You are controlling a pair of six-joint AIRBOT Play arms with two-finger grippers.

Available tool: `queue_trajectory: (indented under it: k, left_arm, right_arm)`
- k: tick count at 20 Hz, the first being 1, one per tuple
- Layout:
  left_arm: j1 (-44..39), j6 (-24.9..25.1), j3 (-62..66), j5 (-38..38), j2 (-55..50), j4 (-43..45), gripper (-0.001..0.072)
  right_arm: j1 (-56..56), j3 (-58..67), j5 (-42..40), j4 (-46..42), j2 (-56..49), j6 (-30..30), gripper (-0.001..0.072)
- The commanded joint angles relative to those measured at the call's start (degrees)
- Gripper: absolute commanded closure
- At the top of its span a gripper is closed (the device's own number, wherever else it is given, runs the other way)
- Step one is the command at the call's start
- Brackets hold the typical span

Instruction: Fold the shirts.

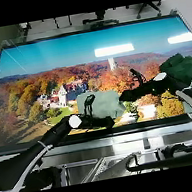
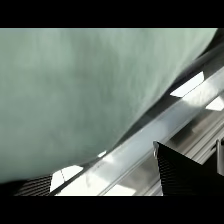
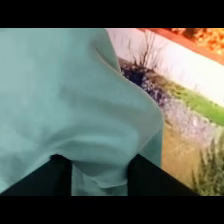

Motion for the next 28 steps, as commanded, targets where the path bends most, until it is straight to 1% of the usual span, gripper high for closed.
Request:
queue_trajectory:
  k: [1,2,4,6,7,8,9,10,12,14,17,19,20,24,28]
  left_arm:
    - [0.7,-0.1,7.0,4.7,-8.0,-0.7,0.0036]
    - [1.5,-0.1,9.0,3.4,-10.0,-0.5,0.0036]
    - [2.9,-0.1,13.0,-0.6,-14.1,0.3,0.0037]
    - [3.1,-0.3,16.7,-4.8,-17.8,4.0,0.0046]
    - [3.1,-0.3,18.5,-6.4,-19.6,4.3,0.0181]
    - [3.1,-0.3,20.0,-7.0,-20.8,4.4,0.0353]
    - [3.1,-0.3,21.2,-7.3,-21.5,4.5,0.0549]
    - [3.2,-0.3,22.2,-8.0,-21.6,5.2,0.0695]
    - [3.7,-0.3,24.3,-12.1,-20.6,7.5,0.0695]
    - [5.2,-0.3,25.8,-17.4,-17.6,10.4,0.0696]
    - [10.0,-0.2,28.5,-23.9,-9.3,11.6,0.0696]
    - [13.6,-0.3,31.5,-27.2,-3.5,11.4,0.0696]
    - [15.1,-0.3,33.3,-28.9,-0.8,11.3,0.0696]
    - [18.1,-0.3,39.4,-33.3,6.7,10.8,0.0696]
    - [17.7,-0.3,41.3,-33.8,11.9,10.8,0.0696]
  right_arm:
    - [0.0,0.0,-0.6,7.1,-3.6,-7.1,0.0629]
    - [0.0,0.0,-0.6,7.4,-4.0,-8.0,0.0692]
    - [0.0,0.0,0.6,8.3,-4.1,-8.4,0.069]
    - [0.1,0.0,2.8,9.8,-4.1,-9.4,0.069]
    - [0.1,0.0,3.7,10.5,-4.1,-9.9,0.069]
    - [0.1,0.0,3.9,10.6,-4.0,-10.0,0.0691]
    - [0.1,0.0,3.9,10.6,-3.9,-10.0,0.069]
    - [-0.1,0.0,3.9,10.5,-3.8,-10.0,0.0691]
    - [-1.4,0.1,3.9,10.5,-2.8,-10.0,0.0691]
    - [-4.8,0.5,4.3,10.6,-0.3,-9.8,0.0692]
    - [-11.2,3.9,8.9,11.8,5.6,-9.6,0.0691]
    - [-14.3,7.3,10.8,12.1,11.2,-7.5,0.0691]
    - [-15.0,8.7,11.5,12.5,14.1,-7.4,0.0691]
    - [-14.9,13.7,13.9,15.5,26.3,-7.5,0.0691]
    - [-15.0,16.5,13.7,15.0,35.8,-7.6,0.0691]
